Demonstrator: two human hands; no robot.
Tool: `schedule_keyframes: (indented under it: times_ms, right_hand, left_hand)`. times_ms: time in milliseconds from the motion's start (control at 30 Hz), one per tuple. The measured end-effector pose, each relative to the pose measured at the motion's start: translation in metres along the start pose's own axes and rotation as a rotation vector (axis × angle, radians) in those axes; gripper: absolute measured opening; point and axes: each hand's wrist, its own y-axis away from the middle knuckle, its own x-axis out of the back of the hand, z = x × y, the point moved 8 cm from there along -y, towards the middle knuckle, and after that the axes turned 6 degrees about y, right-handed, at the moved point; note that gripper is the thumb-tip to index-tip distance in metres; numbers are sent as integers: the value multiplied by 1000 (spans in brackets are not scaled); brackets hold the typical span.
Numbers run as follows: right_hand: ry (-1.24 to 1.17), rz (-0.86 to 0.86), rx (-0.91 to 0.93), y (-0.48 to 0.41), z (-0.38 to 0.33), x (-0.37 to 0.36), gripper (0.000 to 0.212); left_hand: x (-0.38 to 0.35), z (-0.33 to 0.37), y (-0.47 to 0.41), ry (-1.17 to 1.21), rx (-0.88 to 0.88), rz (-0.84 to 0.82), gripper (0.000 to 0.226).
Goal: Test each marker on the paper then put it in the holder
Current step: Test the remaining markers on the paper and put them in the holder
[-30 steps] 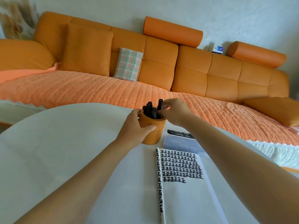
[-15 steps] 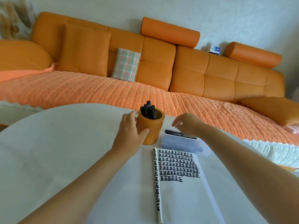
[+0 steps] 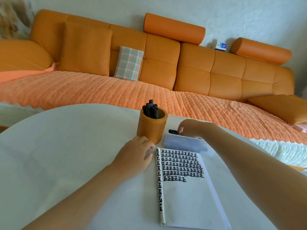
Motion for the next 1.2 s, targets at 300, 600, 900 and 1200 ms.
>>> schedule_keyframes:
  times_ms: [300, 600, 900, 1200]
  right_hand:
    - [-7, 52, -22, -8, 4, -1, 30]
    - [-114, 46, 11, -6, -2, 0, 27]
    - [-244, -16, 139, 5, -10, 3, 25]
    - [-303, 41, 151, 14, -17, 6, 26]
  left_hand:
    - [-9, -1, -2, -88, -13, -50, 26]
    - [-10, -2, 0, -90, 1, -58, 27]
    - [-10, -2, -2, -80, 9, -54, 36]
    - [-8, 2, -2, -80, -5, -63, 28]
